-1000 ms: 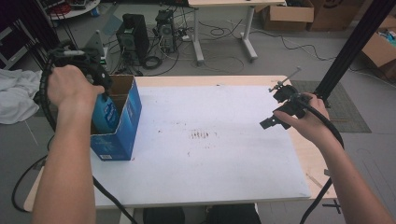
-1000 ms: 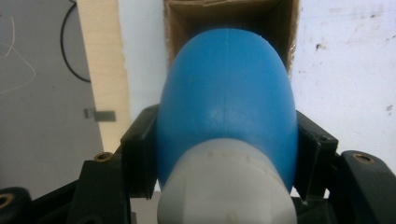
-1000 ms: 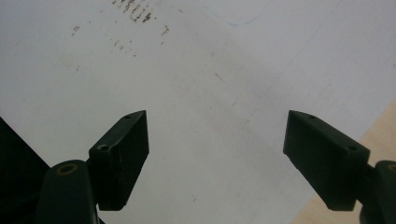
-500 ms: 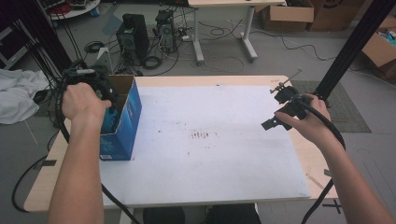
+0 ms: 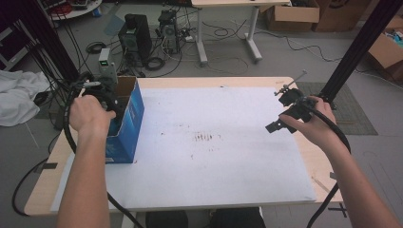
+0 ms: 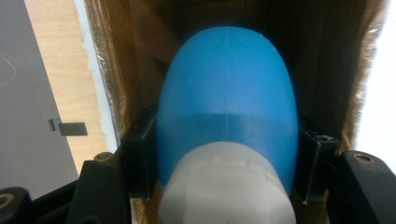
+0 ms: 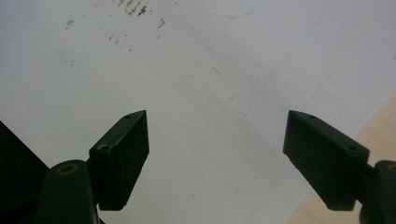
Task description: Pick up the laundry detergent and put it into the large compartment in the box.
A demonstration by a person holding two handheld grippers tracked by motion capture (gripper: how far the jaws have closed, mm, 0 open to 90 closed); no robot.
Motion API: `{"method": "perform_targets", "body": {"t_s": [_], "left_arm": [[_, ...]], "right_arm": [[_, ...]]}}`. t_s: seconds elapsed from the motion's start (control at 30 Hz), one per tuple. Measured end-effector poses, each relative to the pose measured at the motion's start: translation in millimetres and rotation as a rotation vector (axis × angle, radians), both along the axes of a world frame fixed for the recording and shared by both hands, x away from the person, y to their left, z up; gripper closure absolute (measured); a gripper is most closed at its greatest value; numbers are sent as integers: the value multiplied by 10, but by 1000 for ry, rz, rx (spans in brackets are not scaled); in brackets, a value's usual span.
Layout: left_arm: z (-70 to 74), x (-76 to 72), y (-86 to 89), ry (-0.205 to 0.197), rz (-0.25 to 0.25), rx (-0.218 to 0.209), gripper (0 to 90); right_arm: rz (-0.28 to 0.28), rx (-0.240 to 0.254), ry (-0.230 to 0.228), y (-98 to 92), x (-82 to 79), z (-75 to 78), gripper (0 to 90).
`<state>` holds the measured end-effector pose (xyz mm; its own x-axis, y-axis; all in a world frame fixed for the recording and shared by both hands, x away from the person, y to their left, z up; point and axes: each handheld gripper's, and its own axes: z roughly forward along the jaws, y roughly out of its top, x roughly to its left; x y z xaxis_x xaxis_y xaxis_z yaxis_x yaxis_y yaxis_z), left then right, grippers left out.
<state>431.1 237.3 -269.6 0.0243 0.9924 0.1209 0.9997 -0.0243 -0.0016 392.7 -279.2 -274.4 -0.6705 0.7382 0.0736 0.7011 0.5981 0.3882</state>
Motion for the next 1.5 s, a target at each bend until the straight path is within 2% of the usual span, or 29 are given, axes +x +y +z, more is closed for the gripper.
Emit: {"method": "perform_targets", "body": {"t_s": [0.17,0.6,1.5], "left_arm": [[-58,-13,19,-3,0,-3,384],[-68,-27,-14,-19,2,7,382],[-71,-35,-39,-16,5,18,380]], "right_arm": [[-1,-4,-1,-11,0,-4,226],[-1,2,4,3,5,-7,226],[-8,5,5,-42,-3,-10,225]]}}
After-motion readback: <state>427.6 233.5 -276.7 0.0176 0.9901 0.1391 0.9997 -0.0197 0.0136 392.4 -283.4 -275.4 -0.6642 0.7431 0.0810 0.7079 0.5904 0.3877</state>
